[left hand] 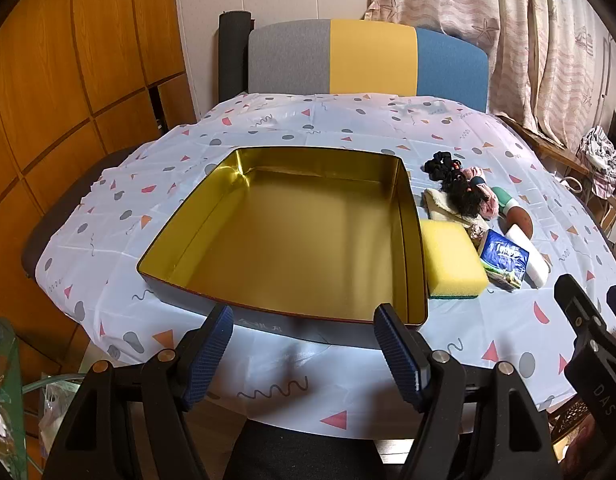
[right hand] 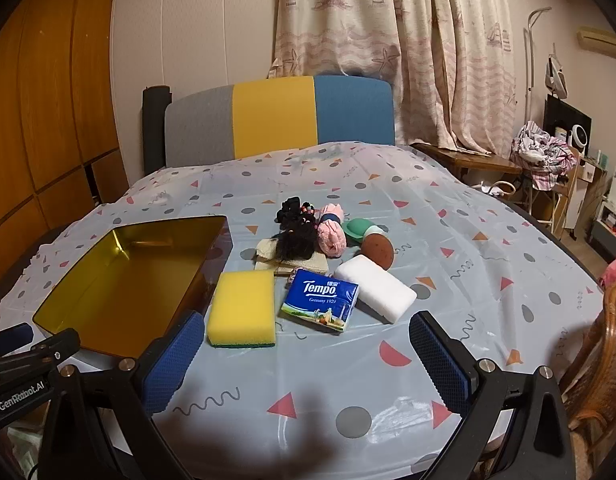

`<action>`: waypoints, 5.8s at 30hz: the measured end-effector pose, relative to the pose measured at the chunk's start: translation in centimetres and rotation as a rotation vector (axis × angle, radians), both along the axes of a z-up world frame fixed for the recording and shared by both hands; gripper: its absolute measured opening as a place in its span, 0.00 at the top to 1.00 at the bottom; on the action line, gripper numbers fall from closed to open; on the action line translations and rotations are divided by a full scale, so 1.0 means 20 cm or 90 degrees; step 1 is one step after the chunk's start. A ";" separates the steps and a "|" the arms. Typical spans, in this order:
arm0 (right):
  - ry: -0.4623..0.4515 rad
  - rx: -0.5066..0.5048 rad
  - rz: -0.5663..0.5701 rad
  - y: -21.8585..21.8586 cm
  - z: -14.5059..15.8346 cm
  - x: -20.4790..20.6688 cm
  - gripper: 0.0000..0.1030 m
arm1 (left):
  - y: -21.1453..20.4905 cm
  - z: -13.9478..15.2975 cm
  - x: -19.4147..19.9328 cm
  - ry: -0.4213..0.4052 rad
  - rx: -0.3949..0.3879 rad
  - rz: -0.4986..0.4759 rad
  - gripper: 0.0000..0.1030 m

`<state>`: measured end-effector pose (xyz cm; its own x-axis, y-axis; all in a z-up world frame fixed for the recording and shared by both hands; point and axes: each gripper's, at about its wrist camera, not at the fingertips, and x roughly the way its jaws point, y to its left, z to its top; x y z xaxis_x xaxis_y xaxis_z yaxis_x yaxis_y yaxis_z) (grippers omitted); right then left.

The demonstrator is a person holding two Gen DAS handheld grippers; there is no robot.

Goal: Organize soft objects

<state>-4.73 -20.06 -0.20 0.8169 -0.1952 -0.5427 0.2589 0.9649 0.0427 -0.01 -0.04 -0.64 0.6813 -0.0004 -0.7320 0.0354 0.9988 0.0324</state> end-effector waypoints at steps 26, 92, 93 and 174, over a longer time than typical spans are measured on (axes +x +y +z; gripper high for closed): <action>0.009 0.006 0.005 -0.01 -0.02 0.00 0.00 | 0.00 -0.02 0.01 0.013 0.002 0.001 0.28; 0.157 -0.019 0.148 -0.52 -0.28 0.47 0.01 | -0.44 -0.12 0.10 0.130 -0.124 -0.202 0.28; 0.156 -0.032 0.177 -0.50 -0.28 0.49 0.04 | -0.43 -0.12 0.11 0.130 -0.126 -0.195 0.28; 0.237 0.114 0.128 -0.67 -0.51 0.27 0.36 | -0.78 -0.20 0.38 0.064 -0.008 -0.218 0.33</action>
<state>0.67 -33.45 -10.39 0.5722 0.0707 -0.8171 0.0960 0.9836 0.1524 7.51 -15.69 -4.70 0.5643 -0.2255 -0.7942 0.3710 0.9286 0.0000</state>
